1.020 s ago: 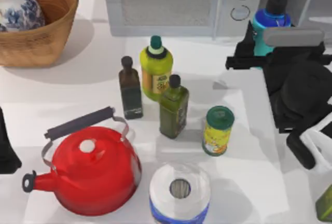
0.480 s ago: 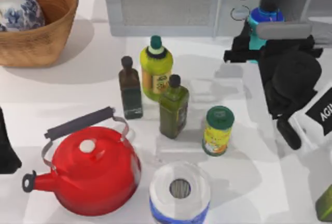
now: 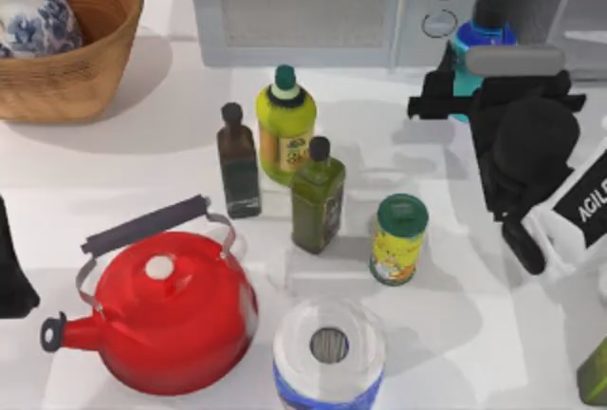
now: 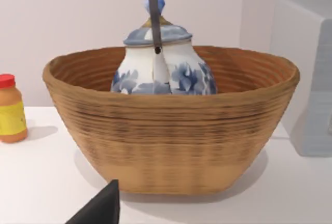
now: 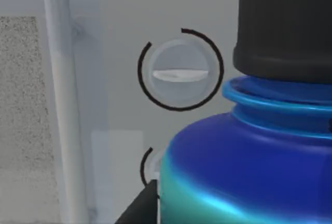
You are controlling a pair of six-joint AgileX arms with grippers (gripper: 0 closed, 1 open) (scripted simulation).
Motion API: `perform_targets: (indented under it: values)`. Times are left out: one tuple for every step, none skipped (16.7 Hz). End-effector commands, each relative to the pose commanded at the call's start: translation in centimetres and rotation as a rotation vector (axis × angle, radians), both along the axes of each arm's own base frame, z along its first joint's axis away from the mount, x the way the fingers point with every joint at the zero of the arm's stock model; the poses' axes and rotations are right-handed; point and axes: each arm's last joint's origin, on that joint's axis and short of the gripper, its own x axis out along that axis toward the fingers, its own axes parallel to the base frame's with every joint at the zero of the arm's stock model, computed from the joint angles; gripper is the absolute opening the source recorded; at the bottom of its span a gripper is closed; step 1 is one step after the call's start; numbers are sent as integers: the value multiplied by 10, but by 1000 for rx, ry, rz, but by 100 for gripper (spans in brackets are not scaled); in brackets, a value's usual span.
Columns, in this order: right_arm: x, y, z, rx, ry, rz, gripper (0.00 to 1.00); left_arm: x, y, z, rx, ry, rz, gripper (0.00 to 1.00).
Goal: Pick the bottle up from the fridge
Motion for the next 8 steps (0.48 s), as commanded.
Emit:
perform_targets:
  values:
    - [0,0,0,0,0,0,23,0,0,0,0,0,0,100]
    - [0,0,0,0,0,0,30,0,0,0,0,0,0,100]
    - [0,0,0,0,0,0,38,0,0,0,0,0,0,100]
    - [0,0,0,0,0,0,45,0,0,0,0,0,0,100]
    - [0,0,0,0,0,0,53,0,0,0,0,0,0,100]
    - [0,0,0,0,0,0,60,0,0,0,0,0,0,100]
    - [0,0,0,0,0,0,68,0,0,0,0,0,0,100]
    - [0,0,0,0,0,0,75,0,0,0,0,0,0,100]
